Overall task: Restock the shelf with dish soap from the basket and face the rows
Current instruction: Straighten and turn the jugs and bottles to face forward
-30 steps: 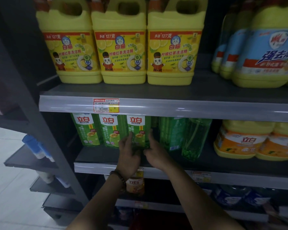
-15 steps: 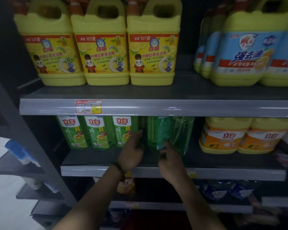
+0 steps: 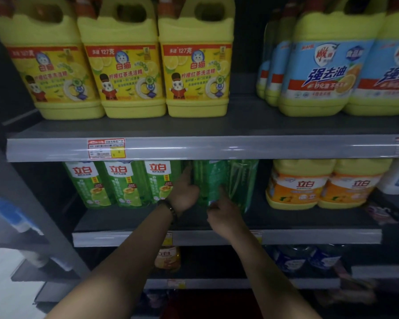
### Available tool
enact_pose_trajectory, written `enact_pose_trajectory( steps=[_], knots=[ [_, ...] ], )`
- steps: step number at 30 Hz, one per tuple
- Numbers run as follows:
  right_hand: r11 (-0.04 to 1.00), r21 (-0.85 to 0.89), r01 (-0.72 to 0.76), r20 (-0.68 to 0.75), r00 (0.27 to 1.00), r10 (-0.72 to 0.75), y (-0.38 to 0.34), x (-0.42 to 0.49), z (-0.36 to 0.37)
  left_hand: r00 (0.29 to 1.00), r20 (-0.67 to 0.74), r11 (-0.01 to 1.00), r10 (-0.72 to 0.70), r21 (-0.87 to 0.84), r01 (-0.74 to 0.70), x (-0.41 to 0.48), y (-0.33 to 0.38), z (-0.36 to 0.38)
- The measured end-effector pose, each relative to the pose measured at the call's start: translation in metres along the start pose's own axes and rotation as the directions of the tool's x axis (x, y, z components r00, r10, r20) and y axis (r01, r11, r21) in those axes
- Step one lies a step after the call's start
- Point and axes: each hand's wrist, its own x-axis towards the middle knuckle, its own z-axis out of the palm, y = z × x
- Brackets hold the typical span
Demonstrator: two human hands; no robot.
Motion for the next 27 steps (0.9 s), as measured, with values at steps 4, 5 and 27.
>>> enact_pose_trajectory(
  steps=[4, 5, 27],
  knots=[
    [0.999, 0.043, 0.009, -0.022, 1.000, -0.008, 0.009, 0.009, 0.009, 1.000, -0.026, 1.000, -0.009, -0.019, 0.008, -0.010, -0.001, -0.003],
    [0.999, 0.034, 0.019, -0.024, 1.000, -0.018, 0.011, 0.011, 0.010, 1.000, -0.028, 1.000, 0.008, -0.020, -0.009, -0.015, 0.000, -0.002],
    [0.944, -0.305, 0.124, -0.216, 0.956, -0.196, 0.004, 0.011, 0.014, 0.996, -0.085, 0.996, -0.026, -0.091, 0.018, -0.074, 0.006, -0.007]
  ],
)
